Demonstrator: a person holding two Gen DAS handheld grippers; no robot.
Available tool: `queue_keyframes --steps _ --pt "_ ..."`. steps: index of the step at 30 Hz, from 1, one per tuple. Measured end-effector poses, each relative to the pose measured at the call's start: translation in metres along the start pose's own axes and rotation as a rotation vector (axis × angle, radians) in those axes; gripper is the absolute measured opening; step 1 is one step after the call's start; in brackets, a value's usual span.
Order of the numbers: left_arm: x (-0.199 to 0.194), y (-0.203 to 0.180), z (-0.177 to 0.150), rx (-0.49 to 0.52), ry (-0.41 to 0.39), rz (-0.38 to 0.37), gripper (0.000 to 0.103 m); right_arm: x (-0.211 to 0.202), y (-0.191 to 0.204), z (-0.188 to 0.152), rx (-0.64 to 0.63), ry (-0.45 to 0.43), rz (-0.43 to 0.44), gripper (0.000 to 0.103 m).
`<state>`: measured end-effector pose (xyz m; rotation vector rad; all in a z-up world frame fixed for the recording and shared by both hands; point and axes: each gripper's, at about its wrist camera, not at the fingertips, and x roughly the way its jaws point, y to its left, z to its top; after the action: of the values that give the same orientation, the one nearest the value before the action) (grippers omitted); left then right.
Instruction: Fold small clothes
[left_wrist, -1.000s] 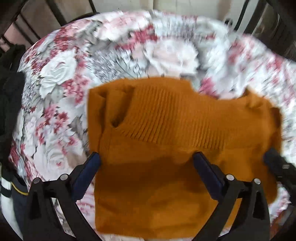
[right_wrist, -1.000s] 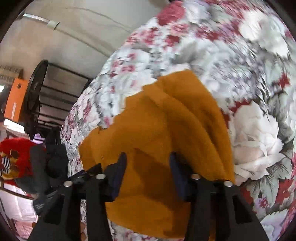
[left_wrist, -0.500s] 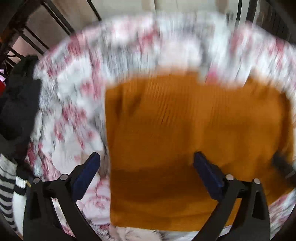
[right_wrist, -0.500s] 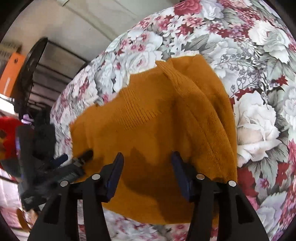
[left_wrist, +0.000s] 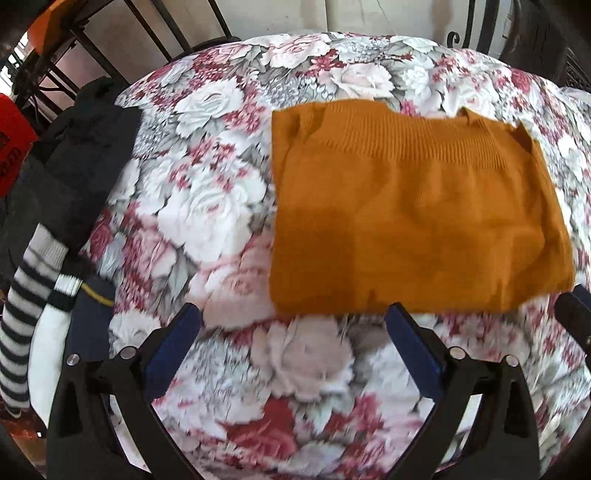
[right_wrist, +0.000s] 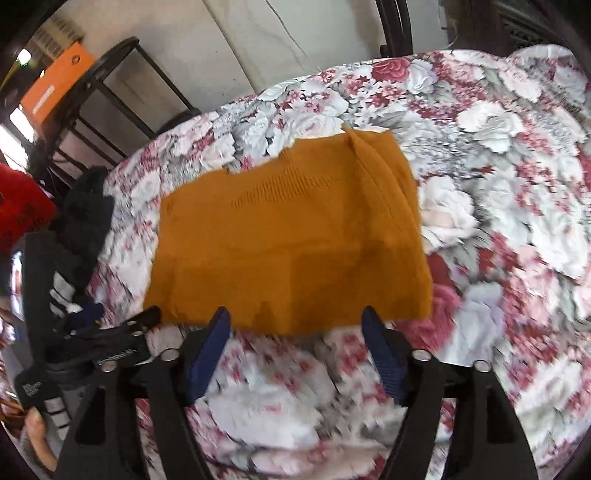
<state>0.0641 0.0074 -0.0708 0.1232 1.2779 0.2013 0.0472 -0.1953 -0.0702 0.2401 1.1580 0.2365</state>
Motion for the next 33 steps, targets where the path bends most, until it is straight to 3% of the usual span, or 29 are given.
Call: queue_keyframes --steps 1,6,11,19,29,33 --pt "-0.001 -0.003 -0.005 0.006 -0.006 0.004 0.098 -0.003 0.001 -0.002 -0.015 -0.007 -0.020 0.087" --pt "-0.001 -0.009 -0.006 0.011 -0.020 0.007 0.098 -0.004 0.003 0.003 -0.048 -0.055 -0.100 0.095" --pt "0.008 -0.013 0.005 0.006 -0.008 -0.031 0.098 0.009 -0.006 0.013 0.001 -0.031 -0.100 0.095" --pt "0.026 -0.025 0.021 0.025 0.005 -0.025 0.098 0.031 0.003 0.022 -0.070 -0.012 -0.163 0.096" --pt "0.071 -0.042 0.021 0.063 0.136 0.014 0.099 0.073 0.000 0.018 -0.123 0.112 -0.276 0.099" --pt "0.074 -0.043 0.021 0.062 0.135 0.017 0.099 0.080 0.003 0.016 -0.154 0.125 -0.305 0.099"
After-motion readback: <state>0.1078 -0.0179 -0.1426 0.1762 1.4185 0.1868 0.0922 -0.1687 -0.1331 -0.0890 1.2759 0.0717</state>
